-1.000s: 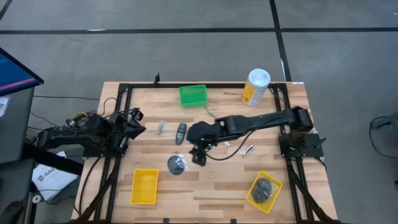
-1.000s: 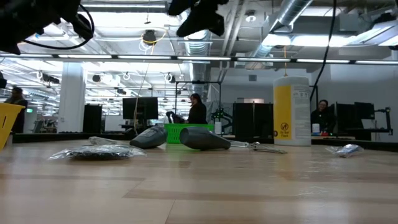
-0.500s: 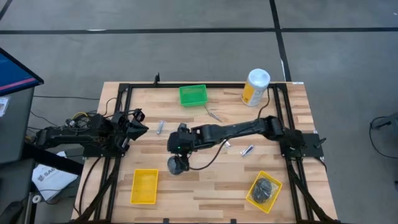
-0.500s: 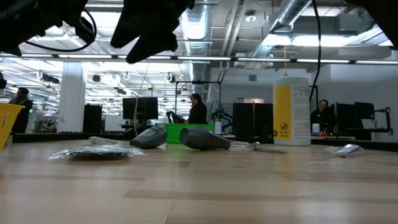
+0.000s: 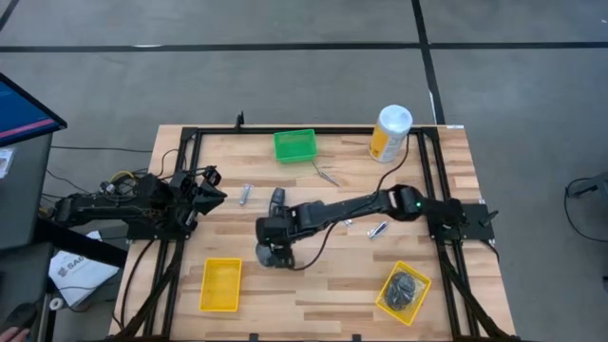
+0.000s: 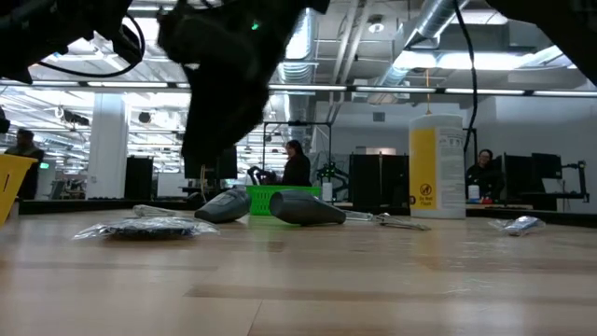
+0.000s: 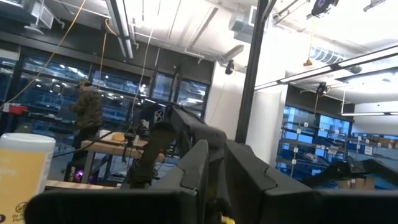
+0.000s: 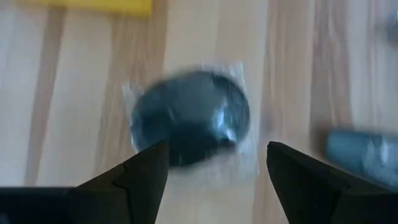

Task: Pick & Place Travel size toiletries
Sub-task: Put the black hairbrush into the right yellow bin

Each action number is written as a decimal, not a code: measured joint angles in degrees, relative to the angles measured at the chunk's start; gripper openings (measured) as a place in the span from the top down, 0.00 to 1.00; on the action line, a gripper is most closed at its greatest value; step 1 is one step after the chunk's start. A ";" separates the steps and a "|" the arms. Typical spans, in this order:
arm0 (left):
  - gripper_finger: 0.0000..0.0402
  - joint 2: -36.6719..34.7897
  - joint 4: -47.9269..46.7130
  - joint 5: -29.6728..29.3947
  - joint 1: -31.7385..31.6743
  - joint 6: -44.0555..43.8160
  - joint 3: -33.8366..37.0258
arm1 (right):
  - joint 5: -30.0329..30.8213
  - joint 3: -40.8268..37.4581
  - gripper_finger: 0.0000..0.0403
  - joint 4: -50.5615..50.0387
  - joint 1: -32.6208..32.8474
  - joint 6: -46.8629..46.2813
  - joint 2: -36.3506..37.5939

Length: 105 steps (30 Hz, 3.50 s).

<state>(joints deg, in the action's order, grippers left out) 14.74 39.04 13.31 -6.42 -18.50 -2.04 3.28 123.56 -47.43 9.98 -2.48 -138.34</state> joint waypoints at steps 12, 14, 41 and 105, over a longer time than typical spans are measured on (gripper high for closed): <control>0.89 0.00 0.07 -0.03 0.02 0.11 0.00 | 2.57 0.24 0.36 0.29 -0.50 1.62 -2.47; 0.89 0.00 0.07 -0.01 0.00 0.13 0.00 | 2.43 0.10 0.37 -0.43 -0.55 2.31 -2.83; 0.89 0.00 0.49 0.04 0.01 0.22 0.00 | -0.89 0.24 0.86 -4.46 -0.39 1.77 -6.25; 0.89 0.00 0.92 0.06 0.00 0.20 0.00 | -0.86 1.93 0.32 6.92 -0.57 -4.05 -9.53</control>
<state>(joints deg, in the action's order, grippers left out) 14.74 39.96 13.37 -6.42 -18.31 -2.04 2.42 125.49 -40.51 9.41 -6.54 -147.87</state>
